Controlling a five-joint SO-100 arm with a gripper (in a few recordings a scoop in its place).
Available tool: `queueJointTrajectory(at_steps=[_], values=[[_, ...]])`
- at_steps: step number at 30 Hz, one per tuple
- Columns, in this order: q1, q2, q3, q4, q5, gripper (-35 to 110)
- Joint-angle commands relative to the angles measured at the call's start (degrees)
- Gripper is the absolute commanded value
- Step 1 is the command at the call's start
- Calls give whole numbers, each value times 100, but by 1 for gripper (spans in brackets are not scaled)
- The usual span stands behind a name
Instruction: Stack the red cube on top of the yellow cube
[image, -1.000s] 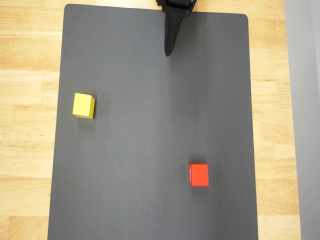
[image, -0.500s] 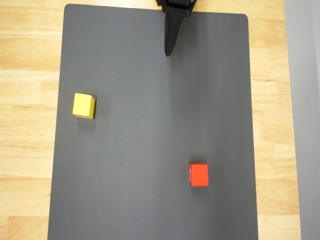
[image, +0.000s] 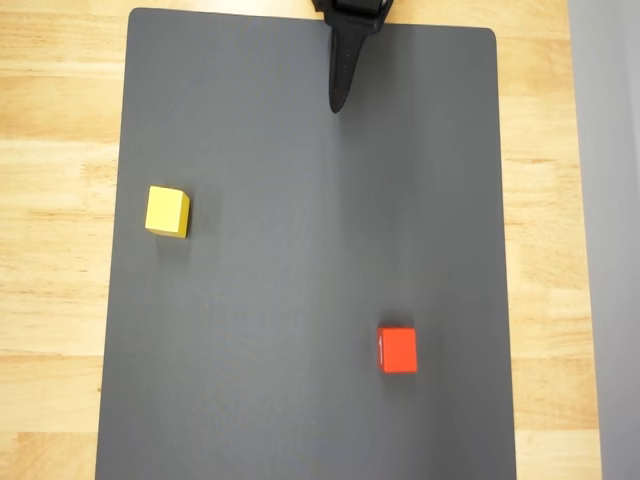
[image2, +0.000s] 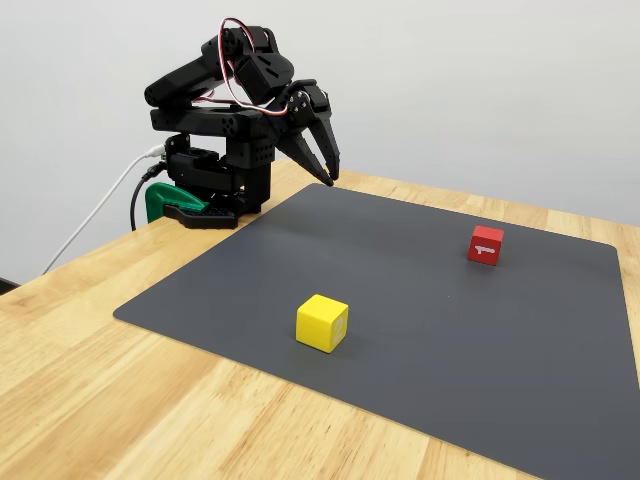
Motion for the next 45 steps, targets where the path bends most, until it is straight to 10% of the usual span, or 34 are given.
queueJointTrajectory(at_steps=[1,45], values=[[88,18,0,35,18,0],[-79,18,-123,141,-905,13]])
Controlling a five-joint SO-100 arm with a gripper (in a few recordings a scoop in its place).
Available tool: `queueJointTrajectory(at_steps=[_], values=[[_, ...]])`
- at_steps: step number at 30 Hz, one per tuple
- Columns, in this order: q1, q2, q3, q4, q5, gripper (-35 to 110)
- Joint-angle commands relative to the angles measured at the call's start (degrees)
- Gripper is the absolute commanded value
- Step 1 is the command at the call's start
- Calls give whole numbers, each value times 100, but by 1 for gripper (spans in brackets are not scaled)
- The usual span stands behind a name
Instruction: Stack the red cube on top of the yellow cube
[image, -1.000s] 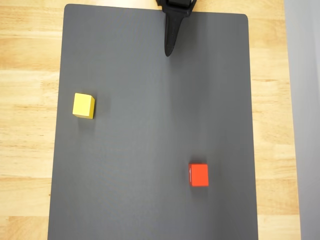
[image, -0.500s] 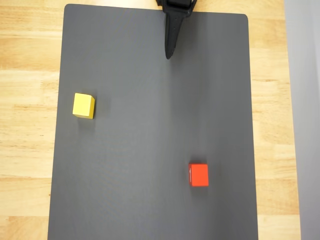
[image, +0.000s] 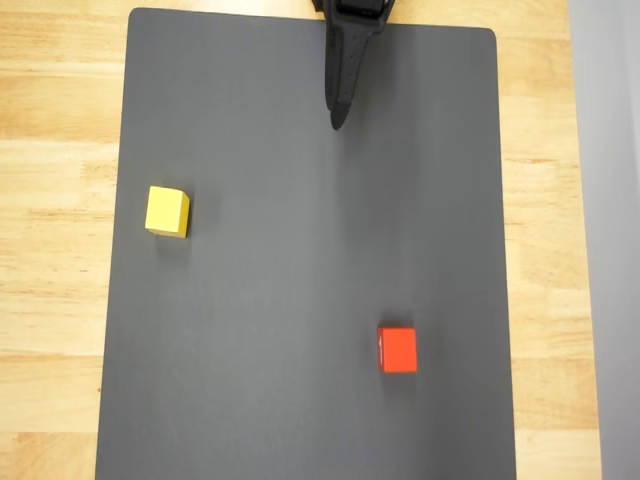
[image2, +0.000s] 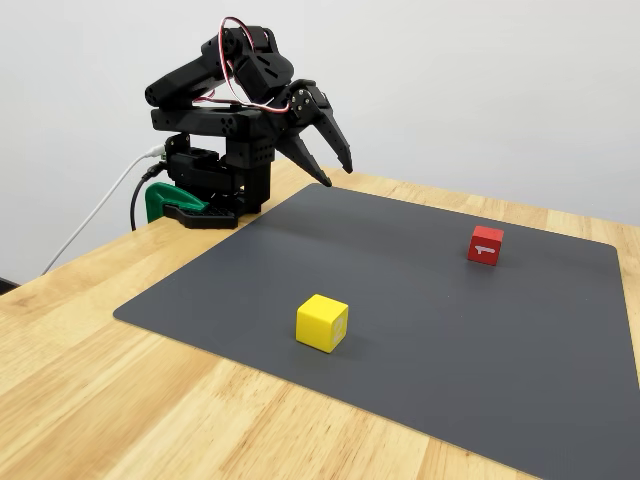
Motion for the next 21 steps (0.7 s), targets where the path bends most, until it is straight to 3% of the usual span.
queueJointTrajectory(at_steps=[1,5,11,21], values=[[-141,18,-185,158,-35,13],[-272,-369,-633,211,53,13],[-422,-2294,-1872,-211,246,15],[-677,-5089,-4245,105,369,19]])
